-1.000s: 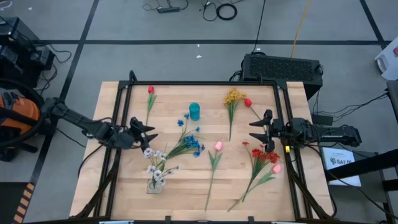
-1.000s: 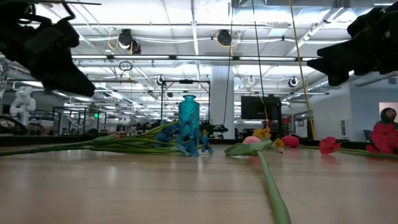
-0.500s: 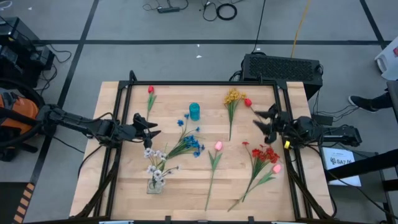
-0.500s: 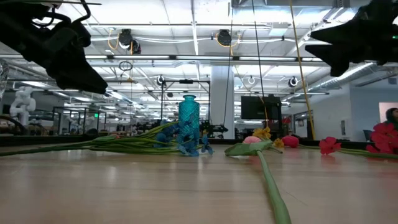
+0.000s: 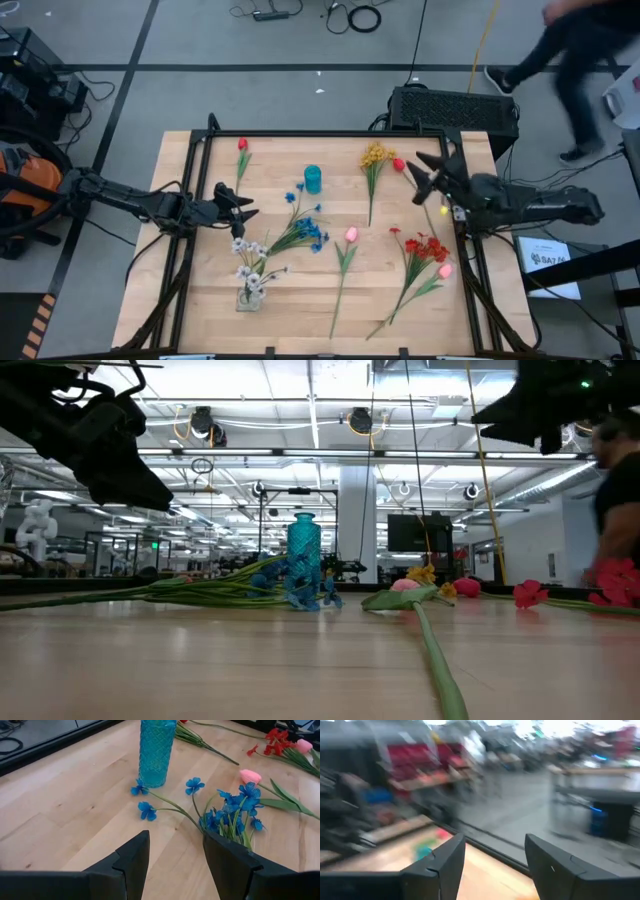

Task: Sort flowers into vase by color
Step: Put the right red tulip into the blue flower vase

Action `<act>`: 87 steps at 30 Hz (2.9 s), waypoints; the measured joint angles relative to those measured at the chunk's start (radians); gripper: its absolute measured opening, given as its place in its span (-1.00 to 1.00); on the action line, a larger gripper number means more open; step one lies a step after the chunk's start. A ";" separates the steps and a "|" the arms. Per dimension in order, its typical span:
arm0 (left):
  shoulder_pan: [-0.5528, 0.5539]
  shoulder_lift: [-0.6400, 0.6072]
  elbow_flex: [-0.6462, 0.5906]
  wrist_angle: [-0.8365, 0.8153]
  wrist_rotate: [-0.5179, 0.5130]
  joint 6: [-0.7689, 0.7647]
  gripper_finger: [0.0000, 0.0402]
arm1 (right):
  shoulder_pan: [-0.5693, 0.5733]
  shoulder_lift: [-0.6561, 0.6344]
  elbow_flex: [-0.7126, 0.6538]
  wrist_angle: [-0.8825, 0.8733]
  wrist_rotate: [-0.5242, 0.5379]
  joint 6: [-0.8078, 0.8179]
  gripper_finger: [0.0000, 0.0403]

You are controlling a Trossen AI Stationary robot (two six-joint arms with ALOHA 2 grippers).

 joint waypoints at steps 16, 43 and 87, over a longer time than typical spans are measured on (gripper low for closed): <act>0.000 0.000 0.000 -0.002 -0.003 0.000 -0.05 | -0.468 0.710 0.438 -0.883 -0.328 0.478 -0.25; 0.000 0.000 0.000 -0.006 0.023 -0.001 -0.05 | -0.674 1.167 0.409 -0.835 -0.593 0.283 -0.28; 0.000 0.001 0.000 -0.010 0.023 0.001 -0.05 | -0.509 0.436 0.344 0.042 -0.729 0.109 -1.00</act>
